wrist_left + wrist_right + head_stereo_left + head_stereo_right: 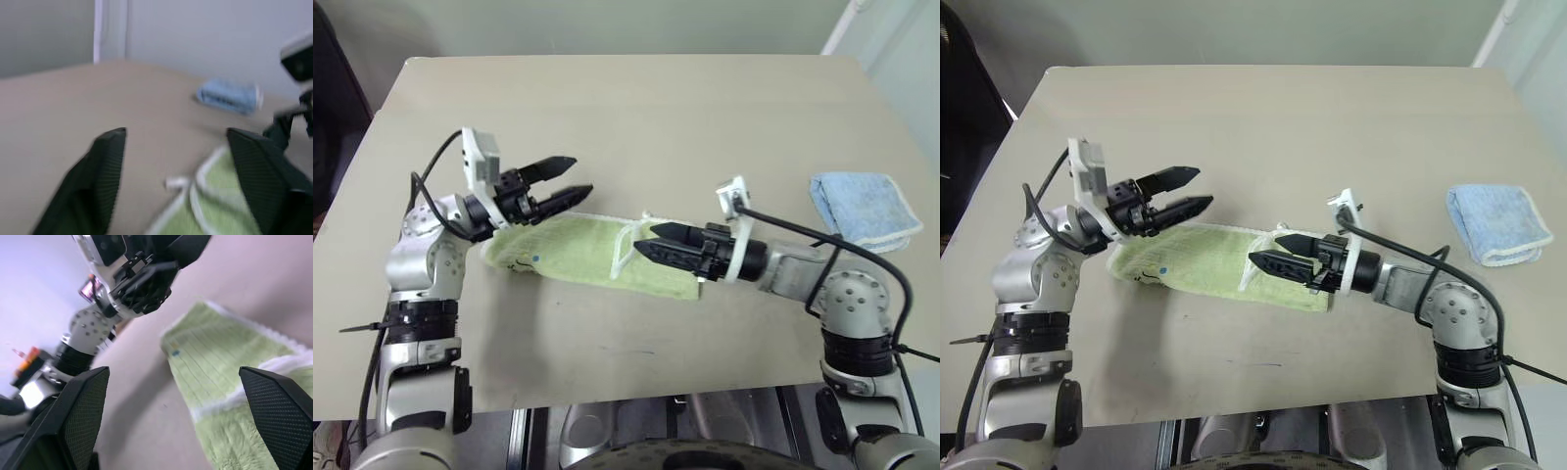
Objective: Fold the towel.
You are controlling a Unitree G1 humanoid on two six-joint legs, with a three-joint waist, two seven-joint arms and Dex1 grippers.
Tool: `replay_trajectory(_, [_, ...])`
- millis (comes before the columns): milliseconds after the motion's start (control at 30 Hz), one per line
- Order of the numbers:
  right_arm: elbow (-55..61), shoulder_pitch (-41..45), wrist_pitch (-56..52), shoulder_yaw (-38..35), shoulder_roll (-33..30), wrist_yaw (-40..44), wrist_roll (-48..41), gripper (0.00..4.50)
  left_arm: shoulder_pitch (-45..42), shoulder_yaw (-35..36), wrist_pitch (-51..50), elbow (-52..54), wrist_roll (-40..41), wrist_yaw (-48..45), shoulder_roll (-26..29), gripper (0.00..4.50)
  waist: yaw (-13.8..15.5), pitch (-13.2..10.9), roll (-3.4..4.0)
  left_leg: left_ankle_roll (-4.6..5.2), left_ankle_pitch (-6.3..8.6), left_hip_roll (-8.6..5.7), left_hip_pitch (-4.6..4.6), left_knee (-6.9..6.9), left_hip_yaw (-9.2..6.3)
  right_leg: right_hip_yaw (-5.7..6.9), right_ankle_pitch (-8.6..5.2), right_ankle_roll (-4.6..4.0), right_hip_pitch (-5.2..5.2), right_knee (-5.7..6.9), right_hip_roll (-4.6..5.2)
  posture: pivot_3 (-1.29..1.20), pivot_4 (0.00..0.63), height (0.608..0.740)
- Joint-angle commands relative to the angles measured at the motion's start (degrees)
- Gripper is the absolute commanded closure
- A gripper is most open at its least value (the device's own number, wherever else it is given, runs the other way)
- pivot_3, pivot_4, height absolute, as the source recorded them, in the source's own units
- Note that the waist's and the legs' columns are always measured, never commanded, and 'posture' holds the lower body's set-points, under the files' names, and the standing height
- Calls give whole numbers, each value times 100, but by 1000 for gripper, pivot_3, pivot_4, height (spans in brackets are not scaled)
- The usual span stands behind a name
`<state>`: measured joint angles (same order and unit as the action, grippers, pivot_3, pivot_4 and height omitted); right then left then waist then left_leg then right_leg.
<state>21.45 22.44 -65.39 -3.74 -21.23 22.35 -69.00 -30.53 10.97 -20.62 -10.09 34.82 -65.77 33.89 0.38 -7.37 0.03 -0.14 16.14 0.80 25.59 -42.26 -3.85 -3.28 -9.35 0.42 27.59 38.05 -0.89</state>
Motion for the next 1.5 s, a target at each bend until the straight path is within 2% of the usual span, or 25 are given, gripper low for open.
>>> replay_trajectory(33, [291, -81, 13, -238, -41, -164, -463, 382, -92, 29, -112, 18, 149, -66, -60, 2394, -5, 0, 0, -4, -2, 0, -2, 3, 0, 0, 0, 0, 0, 0, -1, 0, 150, 703])
replay_trajectory(67, [364, -116, 43, -235, -64, -170, -480, 585, -96, -16, -132, 34, 163, -130, -92, 2729, -9, 0, 0, -5, -3, 0, -3, 5, 0, 0, 0, 0, 1, 0, -1, 0, 150, 703])
replay_trajectory(133, [424, -203, 292, -301, 25, -228, -403, 1266, -102, -94, -276, 102, 253, -273, -151, 3455, -12, 0, 0, -8, -6, 1, -3, 8, -1, 1, 0, 0, 2, 1, -2, 0, 150, 703])
replay_trajectory(233, [458, -368, 698, -318, 27, -225, 42, 2428, -24, -237, -580, 305, 453, -613, -130, 4500, -13, 0, 0, -5, -9, 1, -3, 9, -2, 0, 3, 2, 2, 1, -2, 0, 150, 703])
replay_trajectory(433, [589, -805, 1744, 431, -249, 22, 1790, 4467, 305, -604, -567, 469, 300, -1311, 113, 4500, -15, 0, 0, 4, -10, 1, -4, 8, -5, 0, 14, 2, 0, 1, 1, 0, 150, 703])
replay_trajectory(500, [581, -917, 2044, 648, -240, 120, 2175, 4467, 401, -721, -440, 482, 185, -1429, 144, 4500, -19, -1, 1, 3, -10, 2, -9, 10, -6, 1, 16, -1, -2, 1, 0, 0, 150, 703])
replay_trajectory(633, [387, -938, 2575, 1048, -35, 98, 2938, 4467, 552, -1108, 422, 417, -454, -1230, -223, 4500, -18, -1, 2, 13, -18, 2, -8, 10, -6, 0, 27, 4, -5, 0, 0, 0, 150, 703])
replay_trajectory(833, [-128, -742, 2985, 1388, 215, 74, 3739, 4467, 413, -1515, 854, 210, -813, -1109, -722, 4500, -6, -1, 1, 19, -23, 1, -10, 4, -6, 0, 31, 8, -17, -2, 3, 0, 150, 703])
replay_trajectory(1000, [-472, -727, 3191, 1705, 298, 112, 4343, 4467, 278, -1991, 1732, -460, -1608, -1531, -468, 4500, -16, -1, 2, 16, -23, 2, -10, 9, -7, 2, 31, 6, -11, -2, 0, 0, 150, 703])
replay_trajectory(1167, [-730, -837, 3337, 2006, 311, 119, 4891, 4467, 256, -2261, 2014, -717, -2035, -1738, -183, 4500, -22, -1, 2, 14, -22, 2, -6, 9, -7, 1, 32, 6, -8, -5, 2, 0, 150, 703])
replay_trajectory(1300, [-972, -869, 3462, 2222, 266, 121, 5349, 4467, 381, -2296, 1889, -629, -1959, -1762, -211, 4500, -23, -1, 1, 15, -22, 2, -10, 9, -7, 1, 32, 6, -13, -6, 2, 0, 150, 703])
replay_trajectory(1500, [-1052, -836, 3561, 2238, 253, 218, 5644, 4467, 379, -1949, 1107, -355, -1392, -1405, -465, 4500, -23, -1, 1, 15, -22, 2, -14, 9, -7, 2, 33, 4, -18, -5, 3, 0, 150, 703])
